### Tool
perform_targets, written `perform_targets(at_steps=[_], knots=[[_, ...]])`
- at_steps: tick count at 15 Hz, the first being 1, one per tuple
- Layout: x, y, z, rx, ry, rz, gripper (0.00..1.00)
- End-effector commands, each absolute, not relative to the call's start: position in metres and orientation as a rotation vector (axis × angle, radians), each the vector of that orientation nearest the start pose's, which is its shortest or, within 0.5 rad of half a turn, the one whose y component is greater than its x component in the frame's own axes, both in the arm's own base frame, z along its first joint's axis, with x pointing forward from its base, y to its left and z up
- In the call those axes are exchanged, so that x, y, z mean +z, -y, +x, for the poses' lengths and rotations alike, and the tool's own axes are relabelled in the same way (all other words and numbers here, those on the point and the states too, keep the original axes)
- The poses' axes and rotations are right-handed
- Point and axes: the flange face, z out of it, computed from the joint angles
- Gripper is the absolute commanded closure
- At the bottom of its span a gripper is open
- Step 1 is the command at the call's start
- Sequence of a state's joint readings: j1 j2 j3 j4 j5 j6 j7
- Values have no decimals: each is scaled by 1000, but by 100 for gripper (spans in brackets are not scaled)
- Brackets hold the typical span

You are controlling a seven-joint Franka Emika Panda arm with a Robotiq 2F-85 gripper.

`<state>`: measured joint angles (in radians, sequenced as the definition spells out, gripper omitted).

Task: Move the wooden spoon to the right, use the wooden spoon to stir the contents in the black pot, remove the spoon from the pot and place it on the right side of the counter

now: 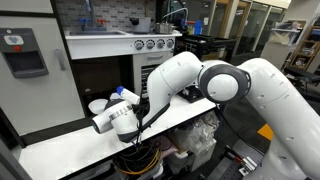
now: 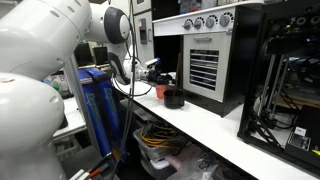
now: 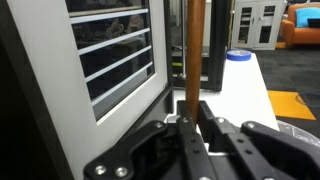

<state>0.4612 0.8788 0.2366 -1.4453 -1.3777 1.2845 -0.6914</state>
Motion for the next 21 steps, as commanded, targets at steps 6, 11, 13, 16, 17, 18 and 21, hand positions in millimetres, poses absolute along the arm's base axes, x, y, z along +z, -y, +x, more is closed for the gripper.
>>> perform_targets(at_steps=[6,11,13,16,17,18,21], knots=[[200,-272,598,-976,-1351,1099,97],[203,-273,603,-962,-1339,1135,97],[206,-277,606,-940,-1338,1155,97],[210,-288,609,-897,-1338,1187,97],[212,-291,609,-884,-1338,1197,97],[213,-294,610,-874,-1342,1205,97],[214,-301,608,-849,-1347,1224,97]])
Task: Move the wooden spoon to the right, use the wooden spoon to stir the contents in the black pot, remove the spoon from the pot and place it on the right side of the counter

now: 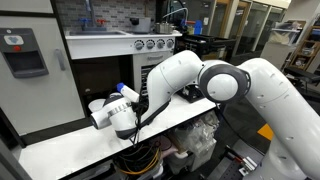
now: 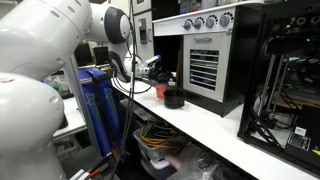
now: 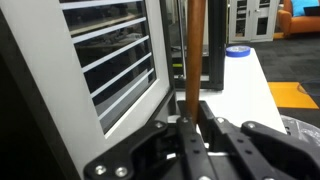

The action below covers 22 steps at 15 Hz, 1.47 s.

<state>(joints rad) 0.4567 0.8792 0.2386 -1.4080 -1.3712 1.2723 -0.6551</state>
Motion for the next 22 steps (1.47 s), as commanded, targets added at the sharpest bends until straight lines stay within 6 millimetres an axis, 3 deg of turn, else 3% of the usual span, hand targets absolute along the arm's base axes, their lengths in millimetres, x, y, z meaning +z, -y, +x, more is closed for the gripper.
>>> perform_targets(at_steps=[1,10,22], knots=[[214,-303,608,-846,-1352,1228,97],[204,-312,602,-840,-1401,1266,97],[204,-294,606,-875,-1340,1170,97]])
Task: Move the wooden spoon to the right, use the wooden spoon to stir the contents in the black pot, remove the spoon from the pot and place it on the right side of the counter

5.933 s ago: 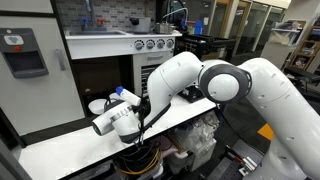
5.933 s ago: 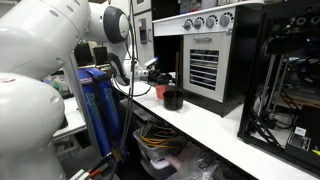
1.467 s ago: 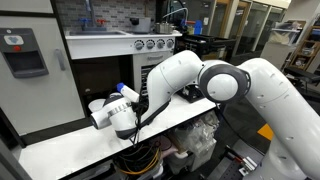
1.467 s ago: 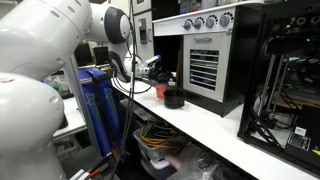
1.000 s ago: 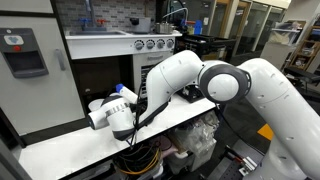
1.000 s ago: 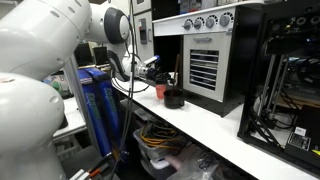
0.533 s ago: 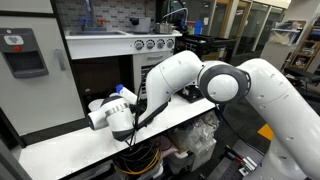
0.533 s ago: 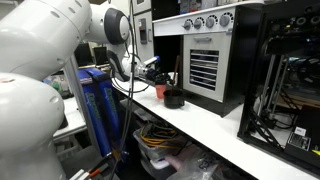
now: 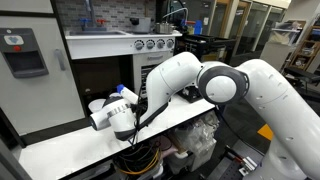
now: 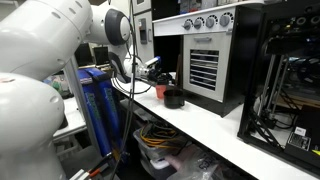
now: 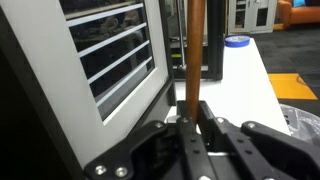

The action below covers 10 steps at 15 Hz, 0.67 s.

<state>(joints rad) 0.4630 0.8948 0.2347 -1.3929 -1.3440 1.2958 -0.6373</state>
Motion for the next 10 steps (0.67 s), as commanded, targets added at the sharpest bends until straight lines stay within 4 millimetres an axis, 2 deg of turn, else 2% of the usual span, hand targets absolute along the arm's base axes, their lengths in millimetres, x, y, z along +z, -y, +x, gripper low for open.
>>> perform_targets(at_steps=[1,10], knots=[[204,-292,607,-877,-1337,1165,97],[198,-276,606,-924,-1309,1135,97]])
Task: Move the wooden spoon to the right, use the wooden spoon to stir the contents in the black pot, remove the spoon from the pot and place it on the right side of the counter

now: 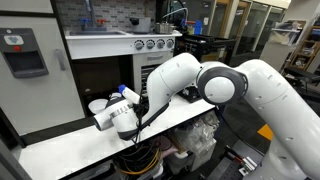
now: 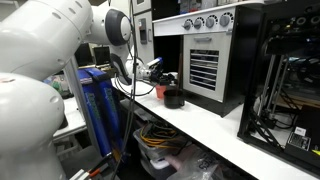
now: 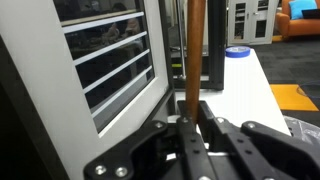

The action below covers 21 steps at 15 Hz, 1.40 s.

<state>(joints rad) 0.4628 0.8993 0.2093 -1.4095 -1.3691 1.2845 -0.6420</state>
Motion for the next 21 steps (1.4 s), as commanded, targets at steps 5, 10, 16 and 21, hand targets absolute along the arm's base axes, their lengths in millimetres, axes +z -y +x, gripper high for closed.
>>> perform_targets(at_steps=[5,10,16,21], knots=[[195,-276,606,-930,-1306,1139,97],[195,-289,609,-894,-1330,1170,97],[199,-305,606,-855,-1357,1189,97],[200,-311,605,-836,-1372,1192,97]])
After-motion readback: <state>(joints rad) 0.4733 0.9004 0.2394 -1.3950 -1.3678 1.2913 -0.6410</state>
